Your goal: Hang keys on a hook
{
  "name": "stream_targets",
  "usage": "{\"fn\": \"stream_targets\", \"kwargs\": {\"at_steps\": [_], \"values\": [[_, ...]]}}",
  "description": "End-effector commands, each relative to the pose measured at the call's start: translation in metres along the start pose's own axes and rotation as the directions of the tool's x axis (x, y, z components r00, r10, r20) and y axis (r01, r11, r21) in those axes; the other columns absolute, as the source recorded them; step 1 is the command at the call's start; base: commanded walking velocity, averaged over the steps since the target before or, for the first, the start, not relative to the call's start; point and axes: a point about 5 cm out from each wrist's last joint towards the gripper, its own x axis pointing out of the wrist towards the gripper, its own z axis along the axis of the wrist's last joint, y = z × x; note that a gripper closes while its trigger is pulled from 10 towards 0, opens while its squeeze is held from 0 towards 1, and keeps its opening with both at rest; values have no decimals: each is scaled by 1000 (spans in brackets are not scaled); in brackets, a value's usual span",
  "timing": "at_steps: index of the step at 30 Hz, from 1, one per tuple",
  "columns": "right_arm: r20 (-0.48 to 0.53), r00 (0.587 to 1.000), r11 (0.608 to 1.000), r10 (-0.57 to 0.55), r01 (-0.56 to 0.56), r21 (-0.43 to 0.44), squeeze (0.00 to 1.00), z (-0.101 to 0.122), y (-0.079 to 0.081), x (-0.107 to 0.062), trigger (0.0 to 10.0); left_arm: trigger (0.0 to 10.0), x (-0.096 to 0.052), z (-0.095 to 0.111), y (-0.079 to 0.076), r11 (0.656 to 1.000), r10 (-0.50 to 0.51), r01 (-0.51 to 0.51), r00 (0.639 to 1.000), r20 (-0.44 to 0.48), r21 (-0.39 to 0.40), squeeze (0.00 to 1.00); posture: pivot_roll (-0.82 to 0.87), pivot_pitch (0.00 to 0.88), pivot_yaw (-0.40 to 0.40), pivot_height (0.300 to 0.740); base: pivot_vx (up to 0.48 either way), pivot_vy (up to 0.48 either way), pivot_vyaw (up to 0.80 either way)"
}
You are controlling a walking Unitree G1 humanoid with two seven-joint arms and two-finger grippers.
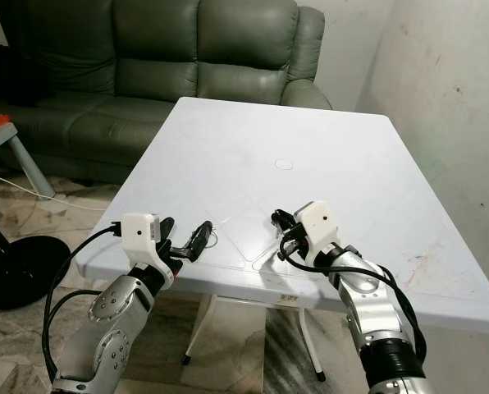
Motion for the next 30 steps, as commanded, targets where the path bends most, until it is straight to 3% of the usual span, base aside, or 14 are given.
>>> {"fn": "stream_targets", "kwargs": {"at_steps": [1,13,18,19,20,21,24,25,29,30], "values": [[15,1000,1000,13,-13,-4,0,7,-1,1,10000,10000,3,-2,-8,1000,-18,18,1000,-3,-20,0,21,31,-56,740,0,0,0],[-58,995,990,84,-90,-109,0,0,10,1,10000,10000,2,-1,-7,1000,-12,12,1000,0,-21,0,25,36,-60,740,0,0,0],[-65,993,990,101,-106,-91,0,-2,11,0,10000,10000,2,-1,-8,1000,-15,15,1000,0,-24,0,22,37,-60,740,0,0,0],[-63,993,991,98,-103,-85,227,-1,10,0,10000,10000,2,-1,-9,1000,-16,16,1000,0,-25,0,22,38,-61,740,0,0,0],[-62,993,991,98,-103,-83,227,-1,10,0,10000,10000,2,-1,-9,1000,-16,16,1000,0,-26,0,22,38,-61,740,0,0,0],[-57,993,991,102,-107,-79,1000,-1,10,0,10000,10000,2,-1,-9,1000,-17,17,1000,0,-26,0,21,39,-60,740,0,0,0],[-74,997,990,39,-49,-129,1000,0,5,0,10000,10000,2,-2,-9,1000,-16,16,1000,-1,-26,0,20,40,-61,740,0,0,0],[-83,996,990,44,-55,-127,0,-1,5,0,10000,10000,3,-1,-9,1000,-16,16,1000,-1,-27,0,20,40,-61,740,0,0,0],[-95,994,993,58,-67,-97,0,-3,6,0,10000,10000,2,-2,-9,999,-17,17,1000,-2,-28,0,20,41,-61,740,0,0,0],[-72,996,989,61,-70,-131,0,0,6,0,10000,10000,2,-2,-9,999,-17,17,1000,-2,-29,0,20,41,-62,740,0,0,0]]}}
